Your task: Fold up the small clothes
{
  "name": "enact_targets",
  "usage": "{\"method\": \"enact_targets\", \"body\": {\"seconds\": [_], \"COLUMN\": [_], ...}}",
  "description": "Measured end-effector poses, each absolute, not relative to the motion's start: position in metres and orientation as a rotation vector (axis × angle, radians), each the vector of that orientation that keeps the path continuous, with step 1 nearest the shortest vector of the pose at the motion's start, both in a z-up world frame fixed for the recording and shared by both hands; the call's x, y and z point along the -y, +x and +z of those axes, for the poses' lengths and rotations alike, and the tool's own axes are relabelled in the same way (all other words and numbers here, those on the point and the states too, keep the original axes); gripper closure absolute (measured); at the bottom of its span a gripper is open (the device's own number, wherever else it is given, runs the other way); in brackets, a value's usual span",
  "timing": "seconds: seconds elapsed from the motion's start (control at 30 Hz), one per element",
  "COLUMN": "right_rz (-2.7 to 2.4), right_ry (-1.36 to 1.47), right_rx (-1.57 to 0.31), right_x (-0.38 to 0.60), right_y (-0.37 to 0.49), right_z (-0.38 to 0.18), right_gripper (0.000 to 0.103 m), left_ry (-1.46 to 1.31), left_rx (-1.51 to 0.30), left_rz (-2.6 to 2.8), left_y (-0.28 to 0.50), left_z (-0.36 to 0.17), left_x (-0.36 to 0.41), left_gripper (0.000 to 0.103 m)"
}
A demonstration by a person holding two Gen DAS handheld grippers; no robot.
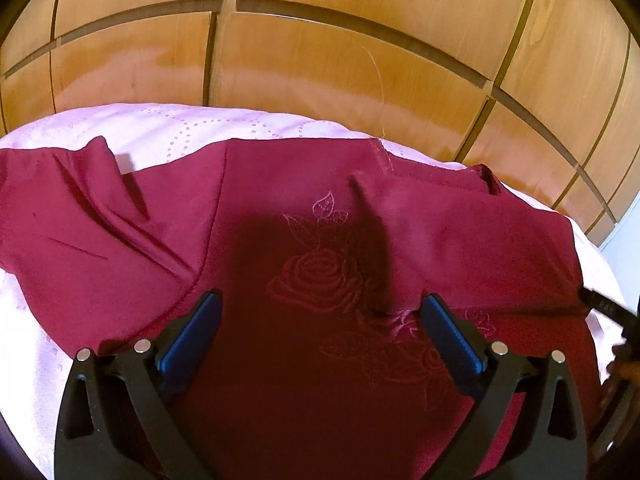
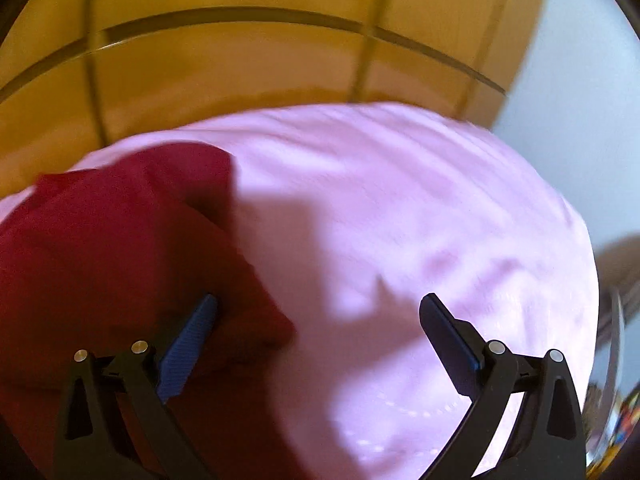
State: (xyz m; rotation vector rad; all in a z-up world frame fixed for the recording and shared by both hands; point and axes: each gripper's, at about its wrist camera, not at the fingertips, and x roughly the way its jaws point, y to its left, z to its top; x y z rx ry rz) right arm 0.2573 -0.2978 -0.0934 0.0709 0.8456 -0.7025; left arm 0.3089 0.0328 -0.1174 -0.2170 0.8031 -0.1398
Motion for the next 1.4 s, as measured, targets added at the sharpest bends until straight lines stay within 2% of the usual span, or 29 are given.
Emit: {"method": "enact_targets", "body": {"seconds": [0.1,0.27,0.4,0.53,0.7,0.93,1.07,1.4], "right_rz": [-0.693,-0.646,-0.626,-0.506,-0.44,-0.381,-0.37,-0.378], "right_ry": [0.243,0.277,0.187,0.041,-0.1,0.027,0.056,0.043], "right_rx": [-0.826,-0.822,-0.746,-0.749,-0.831,-0.875,-0.873,-0.867], "right_x": [0.325,0.328,0.297,0.252,0.221,0.237,0.239,0.24], "right_y": [0.237,0.237,0.216,0.196,0.182,0.183,0.183,0.185], "right_z": [-0.105,-0.101,-0.081,-0.076,-0.106,-0.116,-0.115,-0.118], "right_gripper": [0.004,0.004,0.004,0.004,0.004,0.003,0.003,0.003], "left_ry": [-0.205,-0.205,-0.209,-0.211,-0.223,-0.302,-0.483,-0.834], "left_rx": [-0.808,-0.807,-0.805,-0.806,-0.809,-0.827,-0.787,-0.619], "left_rz": [-0.139,-0.141,-0.143,-0.143,-0.149,-0.203,-0.194,0.278], "left_y": [0.312,0.313,0.312,0.312,0.312,0.305,0.282,0.228], "left_z": [-0.119,-0.12,-0.12,-0.12,-0.119,-0.108,-0.095,-0.093], "left_x": [-0.03,-0.03,-0.03,-0.03,-0.031,-0.046,-0.097,-0.301], "left_gripper": [0.003,0.003,0.003,0.003,0.002,0.002,0.003,0.003]}}
